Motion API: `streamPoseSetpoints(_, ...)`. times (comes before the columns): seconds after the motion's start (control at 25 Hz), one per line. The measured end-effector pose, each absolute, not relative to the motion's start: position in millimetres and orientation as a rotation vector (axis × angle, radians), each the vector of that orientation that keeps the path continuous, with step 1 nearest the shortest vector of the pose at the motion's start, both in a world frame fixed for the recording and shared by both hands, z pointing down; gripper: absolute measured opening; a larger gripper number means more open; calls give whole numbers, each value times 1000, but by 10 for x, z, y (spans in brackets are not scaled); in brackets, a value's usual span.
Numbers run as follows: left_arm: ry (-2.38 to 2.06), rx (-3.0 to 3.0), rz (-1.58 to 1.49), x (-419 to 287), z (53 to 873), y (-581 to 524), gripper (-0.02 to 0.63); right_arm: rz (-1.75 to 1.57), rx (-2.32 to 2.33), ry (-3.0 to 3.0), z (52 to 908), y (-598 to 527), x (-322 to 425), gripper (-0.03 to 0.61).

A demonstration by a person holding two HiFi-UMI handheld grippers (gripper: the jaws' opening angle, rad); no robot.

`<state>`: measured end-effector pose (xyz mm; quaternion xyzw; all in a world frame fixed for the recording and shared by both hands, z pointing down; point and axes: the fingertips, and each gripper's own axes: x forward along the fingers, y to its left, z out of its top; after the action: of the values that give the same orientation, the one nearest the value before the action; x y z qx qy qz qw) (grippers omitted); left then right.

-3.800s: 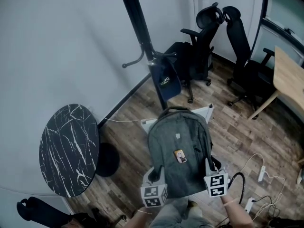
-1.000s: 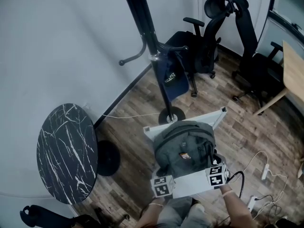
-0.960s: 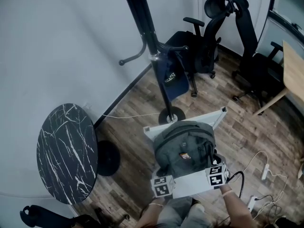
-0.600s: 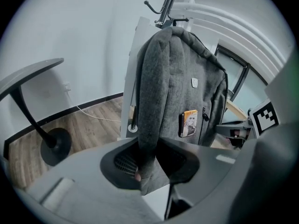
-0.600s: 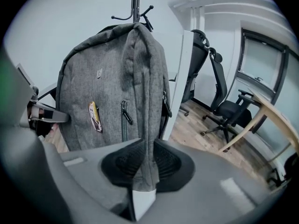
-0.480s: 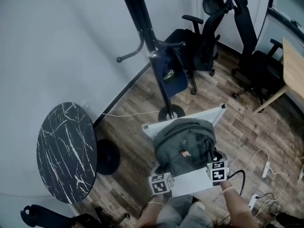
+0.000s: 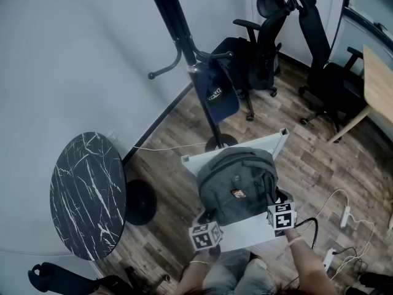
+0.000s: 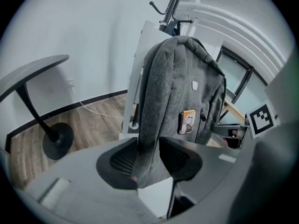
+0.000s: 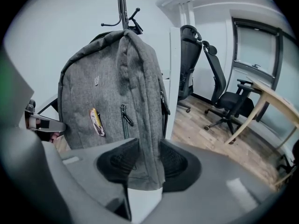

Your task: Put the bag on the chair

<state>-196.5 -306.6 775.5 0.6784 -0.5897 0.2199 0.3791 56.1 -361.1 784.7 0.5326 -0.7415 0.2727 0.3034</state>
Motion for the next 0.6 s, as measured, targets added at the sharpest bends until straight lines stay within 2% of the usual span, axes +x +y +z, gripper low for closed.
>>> streamPoseSetpoints(0.6, -1581, 1751, 468, -1938, 7280, -2765, 147, 804, 1446, -2087, 7397, -3299, 557, 160)
